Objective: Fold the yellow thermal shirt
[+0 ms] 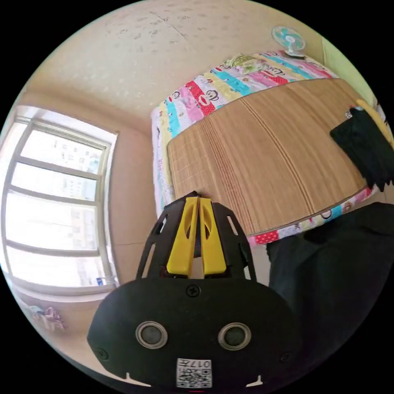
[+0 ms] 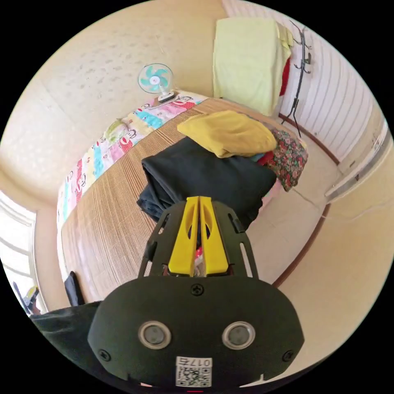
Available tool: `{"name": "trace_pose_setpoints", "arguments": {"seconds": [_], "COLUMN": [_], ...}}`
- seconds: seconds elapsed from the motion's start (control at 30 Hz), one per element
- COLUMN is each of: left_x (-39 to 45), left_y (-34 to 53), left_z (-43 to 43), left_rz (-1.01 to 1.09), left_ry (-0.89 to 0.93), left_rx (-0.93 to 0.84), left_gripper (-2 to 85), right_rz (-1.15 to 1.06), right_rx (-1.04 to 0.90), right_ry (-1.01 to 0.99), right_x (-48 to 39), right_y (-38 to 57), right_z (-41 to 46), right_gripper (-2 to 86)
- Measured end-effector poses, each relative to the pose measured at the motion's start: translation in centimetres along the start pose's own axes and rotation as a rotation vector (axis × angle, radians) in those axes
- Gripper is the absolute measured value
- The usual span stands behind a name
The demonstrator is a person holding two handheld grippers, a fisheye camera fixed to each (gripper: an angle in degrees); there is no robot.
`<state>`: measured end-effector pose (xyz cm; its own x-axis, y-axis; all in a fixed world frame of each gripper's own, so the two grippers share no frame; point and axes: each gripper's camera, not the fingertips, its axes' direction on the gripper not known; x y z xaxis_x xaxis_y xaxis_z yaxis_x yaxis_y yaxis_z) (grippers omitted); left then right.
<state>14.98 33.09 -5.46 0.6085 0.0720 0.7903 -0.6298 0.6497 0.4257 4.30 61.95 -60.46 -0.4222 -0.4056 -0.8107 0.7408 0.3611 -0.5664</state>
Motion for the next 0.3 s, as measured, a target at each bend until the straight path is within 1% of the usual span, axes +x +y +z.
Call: {"name": "trace_pose_setpoints", "arguments": {"seconds": [0.03,0.07,0.1,0.13,0.17,0.23,0.27,0.3], "left_x": [0.0,-0.2,-1.2,-2.9,-4.0,-8.3,-9.3,-11.3], "left_y": [0.7,1.1,1.5,1.9,2.1,3.6,4.2,5.5], "left_z": [1.6,2.6,4.7,7.2,8.6,13.9,15.3,18.3], "left_rz": [-0.003,-0.007,-0.024,-0.077,-0.122,-0.331,-0.388,-0.51], "left_ry": [-0.186,-0.231,-0.217,-0.116,-0.057,0.233,0.311,0.455], "left_rx": [0.012,0.01,-0.019,-0.08,-0.111,-0.196,-0.212,-0.243], "left_gripper": [-0.4,-0.3,-0.3,-0.2,-0.1,0.5,0.9,1.7], "right_rz": [-0.06,-0.072,-0.081,-0.089,-0.096,-0.131,-0.139,-0.162], "right_rx": [0.019,0.031,0.07,0.125,0.157,0.264,0.281,0.301], "right_ry": [-0.034,-0.059,-0.13,-0.218,-0.255,-0.326,-0.334,-0.349], "right_x": [-3.0,-4.3,-6.3,-7.9,-8.7,-11.4,-12.1,-13.4], "right_y": [-0.4,-0.6,-0.7,-0.5,-0.2,1.4,1.9,3.0], "right_z": [-0.3,-0.7,-1.7,-3.2,-4.0,-7.2,-7.8,-8.9], "right_gripper": [0.3,0.3,0.3,0.4,0.4,0.6,0.6,0.7]}}
